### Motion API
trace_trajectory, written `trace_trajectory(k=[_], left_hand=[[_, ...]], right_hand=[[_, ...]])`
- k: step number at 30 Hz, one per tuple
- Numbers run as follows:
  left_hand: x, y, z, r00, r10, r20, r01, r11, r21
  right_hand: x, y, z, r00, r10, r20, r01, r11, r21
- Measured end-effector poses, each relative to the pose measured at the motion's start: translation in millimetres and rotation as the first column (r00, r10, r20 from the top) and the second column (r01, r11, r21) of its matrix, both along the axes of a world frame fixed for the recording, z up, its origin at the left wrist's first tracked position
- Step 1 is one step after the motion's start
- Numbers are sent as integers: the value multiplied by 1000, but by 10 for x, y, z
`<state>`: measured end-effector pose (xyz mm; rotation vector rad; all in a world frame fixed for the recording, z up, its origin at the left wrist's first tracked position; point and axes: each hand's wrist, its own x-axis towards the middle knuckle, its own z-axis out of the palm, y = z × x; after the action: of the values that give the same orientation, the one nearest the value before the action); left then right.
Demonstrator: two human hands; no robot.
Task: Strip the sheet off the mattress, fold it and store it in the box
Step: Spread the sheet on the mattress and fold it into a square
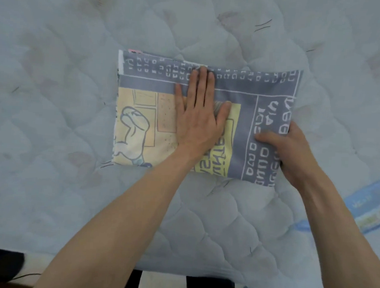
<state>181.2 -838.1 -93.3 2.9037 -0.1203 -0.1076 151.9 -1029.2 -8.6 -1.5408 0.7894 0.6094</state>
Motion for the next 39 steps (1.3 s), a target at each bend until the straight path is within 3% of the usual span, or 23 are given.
trace_trajectory(k=[2, 3, 4, 5, 6, 7, 8, 10, 11, 13, 18, 21, 24, 25, 27, 28, 29, 31, 32, 33, 34, 36, 39], left_hand=[[21, 23, 75, 1000, 5, -9, -5, 996, -87], [37, 50, 127, 999, 26, -18, -30, 973, -228], [57, 116, 185, 996, 68, -49, -83, 892, -445], [68, 222, 250, 988, 123, -95, -155, 744, -650], [57, 363, 316, 979, 161, -126, -198, 594, -779], [12, 519, 357, 981, 155, -118, -184, 542, -820], [-64, 681, 364, 992, 111, -61, -117, 616, -779], [-299, 910, 293, 994, -95, 49, 107, 882, -459], [-419, 951, 244, 984, -179, 21, 178, 944, -276], [-595, 883, 127, 969, -243, -55, 239, 969, -65], [-562, 661, -103, 977, -211, -33, 210, 977, -43], [-511, 611, -10, 968, -236, -81, 230, 970, -79], [-338, 990, 115, 954, -296, -50, 275, 928, -249], [-283, 1203, 129, 973, -230, -11, 216, 926, -311], [-238, 1659, 192, 994, 104, -23, -105, 915, -391], [-251, 1816, 244, 963, 252, -95, -268, 867, -421], [-258, 1912, 295, 935, 301, -188, -354, 828, -435], [-224, 1897, 374, 913, 211, -348, -375, 768, -519], [-182, 1846, 402, 886, 171, -432, -423, 681, -598], [-127, 1820, 428, 840, 167, -516, -512, 555, -656], [-57, 1812, 463, 767, 184, -615, -633, 372, -679], [4, 1857, 457, 629, 138, -765, -775, 39, -631], [58, 1977, 414, 593, 99, -799, -801, -27, -597]], right_hand=[[18, 141, 168, 999, 10, 46, -13, 998, 58], [29, 235, 257, 998, 6, 59, -10, 997, 73], [42, 334, 342, 998, 1, 70, -6, 998, 66], [52, 432, 420, 997, -4, 75, 1, 999, 40], [64, 528, 497, 997, -8, 73, 8, 1000, -4], [79, 621, 568, 998, -7, 65, 10, 998, -56], [98, 712, 635, 999, -3, 51, 8, 994, -107], [160, 871, 751, 999, -2, 32, 7, 984, -181], [203, 949, 804, 1000, 5, 26, 1, 978, -211], [267, 1091, 859, 1000, 18, 5, -16, 966, -259], [275, 1480, 845, 1000, -23, -15, 15, 923, -384], [321, 1824, 876, 990, 136, -28, -132, 860, -493], [443, 2101, 889, 940, 336, -55, -299, 738, -604], [492, 2169, 880, 925, 374, -66, -327, 698, -637], [577, 2312, 842, 901, 424, -93, -364, 622, -694], [601, 2392, 803, 892, 439, -106, -374, 587, -718], [614, 2479, 748, 887, 447, -116, -377, 555, -742], [599, 2681, 614, 884, 449, -129, -371, 508, -777], [571, 2788, 536, 880, 455, -137, -376, 489, -787], [532, 2899, 453, 868, 473, -152, -393, 468, -791], [487, 3006, 374, 851, 495, -175, -422, 447, -789], [417, 3160, 226, 828, 520, -211, -468, 431, -772], [369, 3190, 65, 808, 552, -205, -468, 390, -793]])
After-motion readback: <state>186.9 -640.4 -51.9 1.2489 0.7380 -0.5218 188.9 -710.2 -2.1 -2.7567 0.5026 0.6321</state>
